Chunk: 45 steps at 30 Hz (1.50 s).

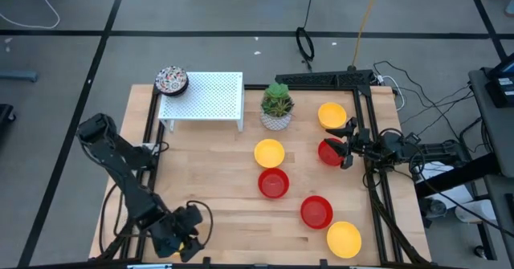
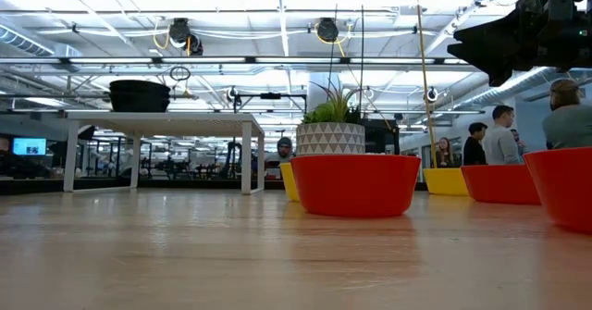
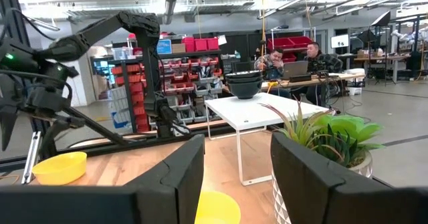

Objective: Pick & Place Mini bowls
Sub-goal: Put the yellow bowl on the shelf

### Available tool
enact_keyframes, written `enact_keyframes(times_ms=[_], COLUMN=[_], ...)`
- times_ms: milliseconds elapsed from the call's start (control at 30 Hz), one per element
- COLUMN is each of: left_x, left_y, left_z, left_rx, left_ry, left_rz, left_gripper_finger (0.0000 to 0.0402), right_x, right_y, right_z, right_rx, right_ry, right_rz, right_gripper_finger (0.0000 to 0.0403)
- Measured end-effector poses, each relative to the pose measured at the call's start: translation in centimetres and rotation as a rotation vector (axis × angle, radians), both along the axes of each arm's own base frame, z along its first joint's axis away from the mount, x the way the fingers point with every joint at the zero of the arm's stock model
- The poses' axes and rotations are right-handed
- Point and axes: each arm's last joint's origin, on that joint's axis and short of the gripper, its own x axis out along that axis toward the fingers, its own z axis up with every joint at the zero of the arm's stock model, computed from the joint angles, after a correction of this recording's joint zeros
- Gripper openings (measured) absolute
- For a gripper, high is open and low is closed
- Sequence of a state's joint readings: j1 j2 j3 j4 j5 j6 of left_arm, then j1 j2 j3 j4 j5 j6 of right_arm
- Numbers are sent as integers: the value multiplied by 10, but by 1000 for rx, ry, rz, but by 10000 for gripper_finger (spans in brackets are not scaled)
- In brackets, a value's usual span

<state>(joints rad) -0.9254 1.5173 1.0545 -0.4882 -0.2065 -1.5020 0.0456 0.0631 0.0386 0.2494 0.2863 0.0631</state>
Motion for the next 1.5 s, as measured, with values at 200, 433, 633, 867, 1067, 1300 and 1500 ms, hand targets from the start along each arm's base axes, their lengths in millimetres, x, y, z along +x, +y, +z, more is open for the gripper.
enact_keyframes(times_ms=[200, 433, 633, 867, 1067, 1300, 1500], left_x=[-13, -13, -10, -12, -13, -12, -10], left_y=[-7, -19, -25, -21, -18, -18, -15], left_z=[-4, -34, -56, -69, -71, -71, -65], left_rx=[15, 67, 103, 193, 239, 269, 283], left_ry=[78, 219, 297, 352, 363, 335, 304], left_rz=[-26, -79, -97, -88, -122, -210, -296], left_gripper_finger=[280, 280, 280, 276, 200, 45, 24], right_x=[0, 0, 0, 0, 0, 0, 0], right_y=[0, 0, 0, 0, 0, 0, 0], right_z=[0, 0, 0, 0, 0, 0, 0], right_rx=[0, 0, 0, 0, 0, 0, 0], right_ry=[0, 0, 0, 0, 0, 0, 0], right_rz=[0, 0, 0, 0, 0, 0, 0], right_gripper_finger=[160, 160, 160, 160, 160, 160, 160])
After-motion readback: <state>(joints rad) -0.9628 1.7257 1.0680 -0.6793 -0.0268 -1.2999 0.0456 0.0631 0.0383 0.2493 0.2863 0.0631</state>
